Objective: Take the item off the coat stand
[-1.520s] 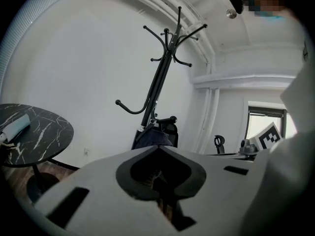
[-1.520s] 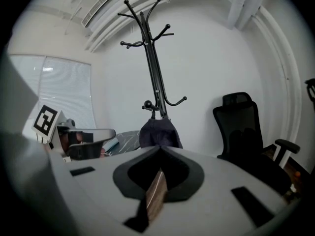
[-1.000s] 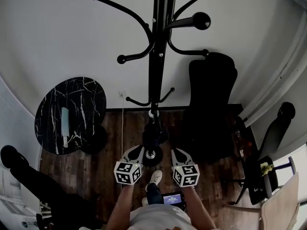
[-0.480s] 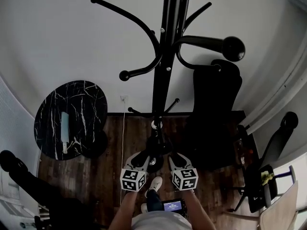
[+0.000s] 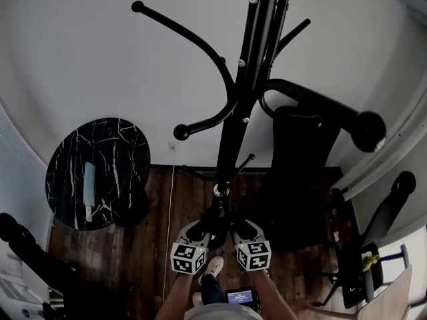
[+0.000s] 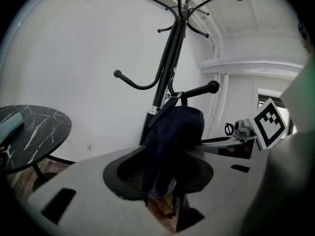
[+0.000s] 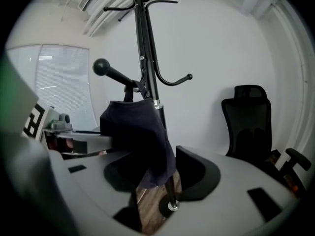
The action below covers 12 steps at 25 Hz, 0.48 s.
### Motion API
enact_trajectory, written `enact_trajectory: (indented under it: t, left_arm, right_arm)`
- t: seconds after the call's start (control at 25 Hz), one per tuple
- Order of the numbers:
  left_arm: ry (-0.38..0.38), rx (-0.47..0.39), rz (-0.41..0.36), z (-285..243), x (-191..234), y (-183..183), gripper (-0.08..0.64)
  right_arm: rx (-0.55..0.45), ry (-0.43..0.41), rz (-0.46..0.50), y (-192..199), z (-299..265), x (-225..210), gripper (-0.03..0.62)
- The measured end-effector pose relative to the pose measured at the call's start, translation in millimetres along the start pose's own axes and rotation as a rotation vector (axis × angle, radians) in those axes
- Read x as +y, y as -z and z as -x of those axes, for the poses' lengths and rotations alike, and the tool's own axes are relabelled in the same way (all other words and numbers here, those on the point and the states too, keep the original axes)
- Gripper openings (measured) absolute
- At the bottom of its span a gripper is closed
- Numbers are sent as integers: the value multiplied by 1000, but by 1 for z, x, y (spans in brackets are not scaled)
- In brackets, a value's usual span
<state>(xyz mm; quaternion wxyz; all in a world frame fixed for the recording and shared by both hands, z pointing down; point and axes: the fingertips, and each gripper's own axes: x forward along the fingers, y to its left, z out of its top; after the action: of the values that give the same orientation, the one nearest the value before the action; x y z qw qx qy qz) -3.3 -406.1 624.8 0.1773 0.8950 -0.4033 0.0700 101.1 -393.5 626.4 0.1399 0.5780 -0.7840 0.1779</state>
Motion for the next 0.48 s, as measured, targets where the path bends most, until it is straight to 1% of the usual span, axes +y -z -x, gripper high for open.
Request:
enact_trajectory:
  t: [0.12, 0.24, 0.28, 0.32, 0.36, 0.48]
  left_arm:
    - [4, -6, 8, -4, 1, -1, 129]
    - [1, -16, 1, -5, 1, -4, 79]
    - [0, -14, -9, -5, 2, -4, 55]
    - [-1, -10, -20, -6, 2, -4, 36]
    - [-2, -6, -28, -5, 2, -4, 32]
    - [2, -2, -21, -4, 3, -3, 31]
  right_arm:
    - [-1, -2, 28, -2, -6, 2, 164]
    - [-14, 9, 56, -6, -8, 3, 153]
    - [-19, 11, 56, -7, -9, 3, 124]
    - [-21, 13, 56, -7, -9, 3, 73]
    - [-22, 14, 58, -7, -9, 4, 41]
    - [-25, 10, 59, -7, -9, 5, 34]
